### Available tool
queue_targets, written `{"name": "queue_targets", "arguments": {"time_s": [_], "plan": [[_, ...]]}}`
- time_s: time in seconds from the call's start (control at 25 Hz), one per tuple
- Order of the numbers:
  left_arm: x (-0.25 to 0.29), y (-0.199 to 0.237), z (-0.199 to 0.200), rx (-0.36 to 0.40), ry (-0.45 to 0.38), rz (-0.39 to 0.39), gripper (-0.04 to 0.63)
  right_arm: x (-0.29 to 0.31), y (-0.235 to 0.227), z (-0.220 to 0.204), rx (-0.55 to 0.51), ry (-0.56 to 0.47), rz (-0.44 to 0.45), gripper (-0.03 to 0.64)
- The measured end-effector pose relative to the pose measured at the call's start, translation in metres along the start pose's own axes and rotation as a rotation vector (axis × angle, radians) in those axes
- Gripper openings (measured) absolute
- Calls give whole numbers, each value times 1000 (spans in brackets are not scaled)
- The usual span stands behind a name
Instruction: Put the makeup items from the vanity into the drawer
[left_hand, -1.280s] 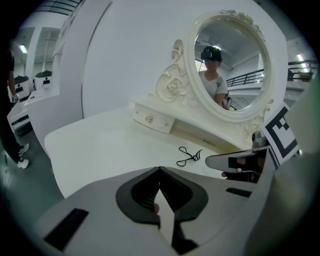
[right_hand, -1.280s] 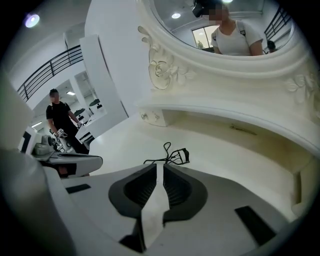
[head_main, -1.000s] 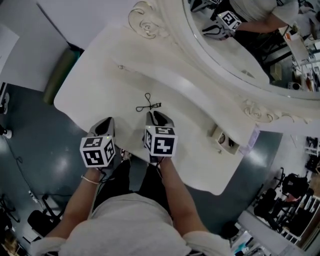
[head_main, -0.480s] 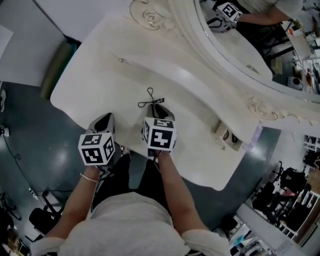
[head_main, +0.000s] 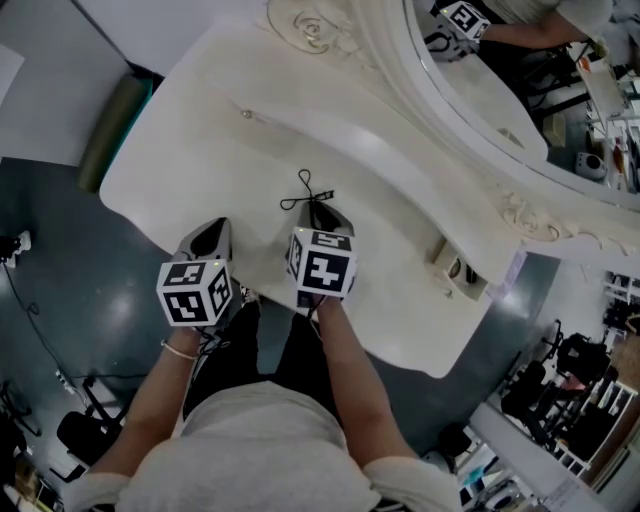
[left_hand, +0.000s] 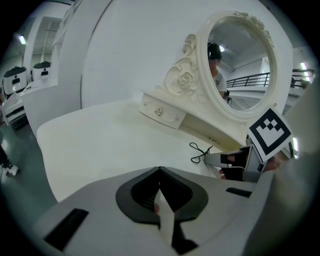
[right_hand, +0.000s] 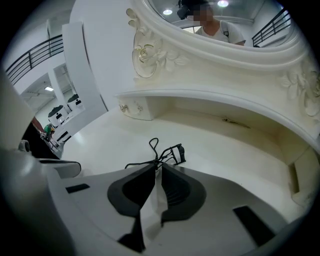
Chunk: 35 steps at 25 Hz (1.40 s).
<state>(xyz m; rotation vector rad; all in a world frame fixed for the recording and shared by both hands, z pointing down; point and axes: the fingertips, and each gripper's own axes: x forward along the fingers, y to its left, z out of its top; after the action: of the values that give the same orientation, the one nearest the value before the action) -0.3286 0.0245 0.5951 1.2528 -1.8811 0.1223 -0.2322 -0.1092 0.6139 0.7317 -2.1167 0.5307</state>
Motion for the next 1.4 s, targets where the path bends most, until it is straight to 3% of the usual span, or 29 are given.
{"name": "queue_targets", "arguments": {"time_s": [0.64, 1.4], "plan": [[-7, -9, -3, 9, -11, -5, 3, -20, -8, -3, 13, -39, 2, 29], [-14, -106, -12, 147, -22, -153, 3, -103, -76, -35, 106, -133, -104, 25]]}}
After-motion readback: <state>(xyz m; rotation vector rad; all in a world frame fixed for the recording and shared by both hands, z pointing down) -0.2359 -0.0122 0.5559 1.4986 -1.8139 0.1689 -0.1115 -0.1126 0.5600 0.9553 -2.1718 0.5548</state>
